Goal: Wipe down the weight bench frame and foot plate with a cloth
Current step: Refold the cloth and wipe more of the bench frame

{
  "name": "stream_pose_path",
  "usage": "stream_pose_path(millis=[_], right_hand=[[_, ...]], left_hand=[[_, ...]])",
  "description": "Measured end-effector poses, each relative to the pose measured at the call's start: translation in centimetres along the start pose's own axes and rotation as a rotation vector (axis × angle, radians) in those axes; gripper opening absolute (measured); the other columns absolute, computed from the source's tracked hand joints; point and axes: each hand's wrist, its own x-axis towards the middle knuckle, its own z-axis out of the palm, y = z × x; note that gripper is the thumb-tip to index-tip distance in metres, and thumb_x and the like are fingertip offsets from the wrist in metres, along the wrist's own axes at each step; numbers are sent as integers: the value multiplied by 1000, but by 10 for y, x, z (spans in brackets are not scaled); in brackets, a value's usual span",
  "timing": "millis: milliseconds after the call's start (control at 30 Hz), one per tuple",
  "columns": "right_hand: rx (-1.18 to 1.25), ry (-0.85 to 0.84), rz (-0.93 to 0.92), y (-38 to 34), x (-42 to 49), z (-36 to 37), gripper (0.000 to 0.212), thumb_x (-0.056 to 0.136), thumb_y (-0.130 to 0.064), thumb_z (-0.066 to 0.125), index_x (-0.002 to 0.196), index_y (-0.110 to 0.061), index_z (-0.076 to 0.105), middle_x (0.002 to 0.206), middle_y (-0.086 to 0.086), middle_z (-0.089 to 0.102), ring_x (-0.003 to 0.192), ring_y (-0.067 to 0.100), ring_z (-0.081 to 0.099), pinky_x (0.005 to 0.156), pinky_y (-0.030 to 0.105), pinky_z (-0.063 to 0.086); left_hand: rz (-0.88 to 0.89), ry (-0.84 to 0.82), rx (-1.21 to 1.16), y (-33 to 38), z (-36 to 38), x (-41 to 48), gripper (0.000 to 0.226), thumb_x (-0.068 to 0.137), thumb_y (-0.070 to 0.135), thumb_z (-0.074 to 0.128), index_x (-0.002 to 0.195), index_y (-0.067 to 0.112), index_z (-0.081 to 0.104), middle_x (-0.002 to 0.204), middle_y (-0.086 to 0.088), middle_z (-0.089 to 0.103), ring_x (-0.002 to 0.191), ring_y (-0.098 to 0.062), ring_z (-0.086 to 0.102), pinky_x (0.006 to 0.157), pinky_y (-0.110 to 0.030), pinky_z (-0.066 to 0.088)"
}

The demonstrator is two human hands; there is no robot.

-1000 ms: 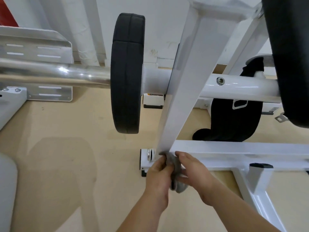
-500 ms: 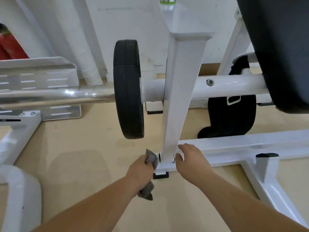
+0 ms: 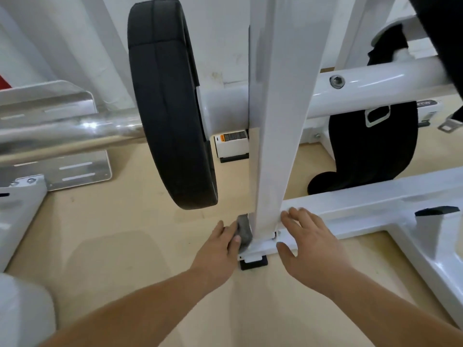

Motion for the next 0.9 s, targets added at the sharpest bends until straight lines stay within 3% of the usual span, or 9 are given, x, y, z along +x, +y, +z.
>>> stream_pose_path(millis=[100, 167, 333, 467, 567, 667, 733, 800, 900], right_hand=[[23, 8, 1, 5, 0, 2, 64, 101, -51, 41, 160, -38, 19, 164, -23, 11, 153, 2, -1, 122, 26, 26], [39, 15, -2, 6, 1, 2, 63, 101, -50, 42, 159, -41, 19, 162, -26, 10, 151, -1, -3, 118, 26, 33], [54, 33, -12, 6, 3, 7, 63, 101, -48, 44, 159, -38, 23, 162, -24, 14, 151, 0, -2, 117, 27, 34], [50, 39, -14, 5, 4, 8, 62, 102, -46, 43, 160, -38, 21, 162, -24, 13, 151, 0, -3, 117, 25, 33], [68, 39, -12, 3, 4, 5, 61, 102, -45, 44, 159, -37, 24, 162, -23, 15, 151, 0, -2, 116, 25, 33], [72, 40, -12, 2, 4, 6, 61, 102, -46, 43, 160, -37, 23, 161, -24, 13, 150, -2, -4, 115, 23, 31], [70, 54, -12, 3, 5, 8, 62, 103, -47, 42, 160, -36, 22, 161, -24, 13, 150, -1, -5, 115, 24, 32], [68, 40, -4, 3, 4, 10, 62, 103, -47, 41, 160, -35, 22, 161, -24, 12, 151, 0, -4, 116, 25, 33], [69, 40, -5, 3, 4, 9, 62, 103, -48, 39, 160, -35, 22, 161, -25, 12, 151, -1, -5, 118, 26, 32]], left_hand=[[-164, 19, -470, 3, 40, 5, 65, 105, 59, 21, 163, 33, 9, 169, 16, 4, 158, -11, 3, 129, -39, 6], [-102, 106, -593, 5, 68, 5, 59, 107, 50, 25, 159, 34, 1, 165, 19, -1, 155, -4, -4, 129, -35, 5], [2, 134, -460, -22, 82, 24, 60, 110, 43, 28, 163, 32, 2, 167, 20, -11, 151, 3, -8, 122, -20, 2], [91, -74, -389, -40, 48, 36, 46, 112, 41, 27, 137, 70, 2, 155, 41, -15, 147, 10, -2, 120, -19, 7], [103, 66, -465, -27, 65, 20, 44, 110, 44, 31, 142, 58, 4, 168, 17, -3, 155, -3, 3, 127, -30, 8], [-49, 100, -851, -18, 82, 7, 68, 82, 89, 45, 145, 72, 26, 168, 1, 29, 155, -25, 27, 124, -54, 29], [-182, 100, -910, -16, 71, 28, 92, 74, 96, 43, 151, 45, 44, 156, -3, 50, 141, -26, 50, 102, -40, 54], [-335, 74, -795, -14, 52, 43, 90, 83, 89, 36, 145, 27, 57, 137, -9, 64, 119, -21, 65, 82, -26, 56], [-133, 50, -710, -11, 49, 41, 61, 104, 64, 29, 160, 43, 23, 164, -4, 35, 152, -26, 33, 123, -38, 29]])
